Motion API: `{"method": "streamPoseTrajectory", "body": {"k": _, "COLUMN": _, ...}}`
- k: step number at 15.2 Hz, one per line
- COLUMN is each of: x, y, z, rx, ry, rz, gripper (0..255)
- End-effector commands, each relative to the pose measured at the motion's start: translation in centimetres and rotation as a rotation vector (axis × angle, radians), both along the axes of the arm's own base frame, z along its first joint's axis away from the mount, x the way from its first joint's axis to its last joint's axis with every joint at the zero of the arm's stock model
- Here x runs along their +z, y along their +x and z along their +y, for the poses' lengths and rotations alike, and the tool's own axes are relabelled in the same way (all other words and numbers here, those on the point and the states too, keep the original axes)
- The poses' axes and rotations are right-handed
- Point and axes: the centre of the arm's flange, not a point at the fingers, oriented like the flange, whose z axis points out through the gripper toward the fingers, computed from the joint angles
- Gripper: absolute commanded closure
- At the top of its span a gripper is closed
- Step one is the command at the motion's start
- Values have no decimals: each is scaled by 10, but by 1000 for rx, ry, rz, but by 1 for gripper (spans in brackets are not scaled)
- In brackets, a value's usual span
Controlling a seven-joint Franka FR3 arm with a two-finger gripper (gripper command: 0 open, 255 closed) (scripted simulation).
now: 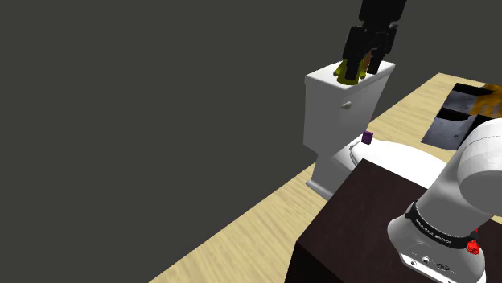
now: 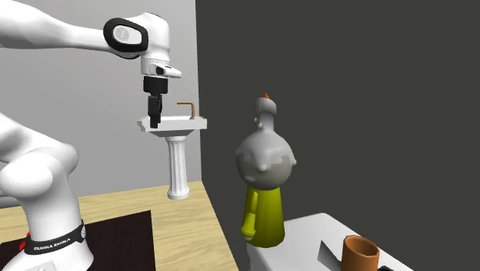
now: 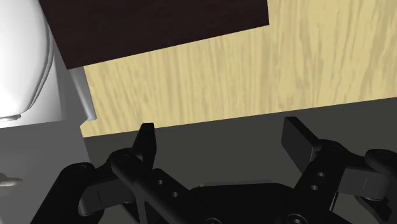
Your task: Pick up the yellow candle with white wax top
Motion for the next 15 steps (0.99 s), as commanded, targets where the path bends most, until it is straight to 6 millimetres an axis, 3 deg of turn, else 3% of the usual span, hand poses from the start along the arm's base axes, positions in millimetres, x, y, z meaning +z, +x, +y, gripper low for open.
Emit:
{"method": "streamPoseTrajectory", "body": {"k": 1, "x": 0, "y": 0, "z": 0, "rx": 0, "ry": 0, "rz": 0, "gripper": 0}}
{"method": "streamPoseTrajectory", "body": {"k": 15, "x": 31, "y": 72, "z": -155, "rx": -155, "ry": -27, "rz": -96, "gripper": 0}}
